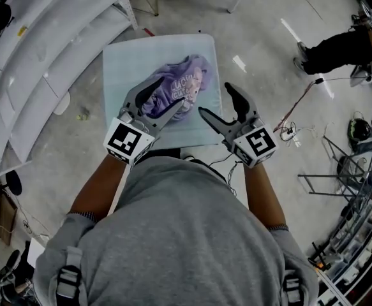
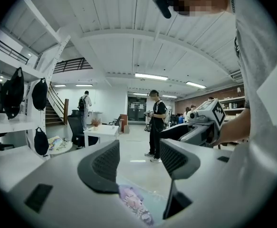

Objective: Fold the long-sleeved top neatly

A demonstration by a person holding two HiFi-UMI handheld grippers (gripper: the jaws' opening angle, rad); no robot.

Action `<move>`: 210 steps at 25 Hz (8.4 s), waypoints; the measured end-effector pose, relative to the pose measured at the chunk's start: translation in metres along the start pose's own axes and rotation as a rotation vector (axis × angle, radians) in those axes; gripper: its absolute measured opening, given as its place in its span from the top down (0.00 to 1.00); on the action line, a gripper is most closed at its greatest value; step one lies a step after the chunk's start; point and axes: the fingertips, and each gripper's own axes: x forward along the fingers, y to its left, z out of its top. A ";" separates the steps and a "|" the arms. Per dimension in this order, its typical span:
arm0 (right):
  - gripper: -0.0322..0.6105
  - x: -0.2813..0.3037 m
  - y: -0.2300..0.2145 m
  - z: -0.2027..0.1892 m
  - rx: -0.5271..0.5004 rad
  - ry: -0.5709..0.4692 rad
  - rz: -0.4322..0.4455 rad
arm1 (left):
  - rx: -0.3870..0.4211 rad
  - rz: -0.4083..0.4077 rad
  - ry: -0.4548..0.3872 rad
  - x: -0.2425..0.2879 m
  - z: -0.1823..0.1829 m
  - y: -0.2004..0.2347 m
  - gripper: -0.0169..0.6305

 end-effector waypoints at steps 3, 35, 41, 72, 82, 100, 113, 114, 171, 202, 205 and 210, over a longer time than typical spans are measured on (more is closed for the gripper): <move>0.32 0.024 -0.013 -0.002 -0.001 0.032 0.008 | -0.015 0.012 0.018 0.007 -0.007 0.027 0.53; 0.52 0.222 -0.194 -0.182 -0.186 0.461 0.446 | 0.019 0.277 0.458 0.115 -0.233 0.166 0.63; 0.52 0.261 -0.205 -0.227 -0.253 0.584 0.483 | 0.005 0.231 0.564 0.120 -0.293 0.189 0.64; 0.88 0.281 -0.223 -0.356 -0.449 0.976 0.707 | 0.056 -0.062 0.848 0.134 -0.448 0.199 0.91; 0.89 0.257 -0.224 -0.243 -0.295 0.673 0.616 | 0.071 0.020 0.640 0.116 -0.344 0.217 0.92; 0.89 0.139 -0.170 -0.041 -0.425 0.341 0.375 | 0.380 0.013 0.393 0.084 -0.106 0.167 0.92; 0.89 0.057 -0.123 0.074 -0.573 0.145 0.136 | 0.573 -0.009 0.193 0.064 0.028 0.127 0.92; 0.89 0.051 -0.120 0.081 -0.581 0.140 0.122 | 0.583 -0.008 0.184 0.063 0.035 0.124 0.92; 0.89 -0.083 0.079 -0.014 -0.530 0.115 0.241 | 0.390 0.182 0.367 -0.133 -0.033 -0.081 0.92; 0.89 0.175 -0.091 -0.113 -0.374 0.404 0.103 | 0.202 0.109 0.503 0.012 -0.195 0.180 0.92; 0.89 0.204 -0.109 -0.143 -0.356 0.432 0.133 | 0.155 0.126 0.533 0.024 -0.232 0.202 0.92; 0.89 0.249 -0.141 -0.191 -0.323 0.461 0.162 | 0.095 0.171 0.588 0.045 -0.292 0.235 0.92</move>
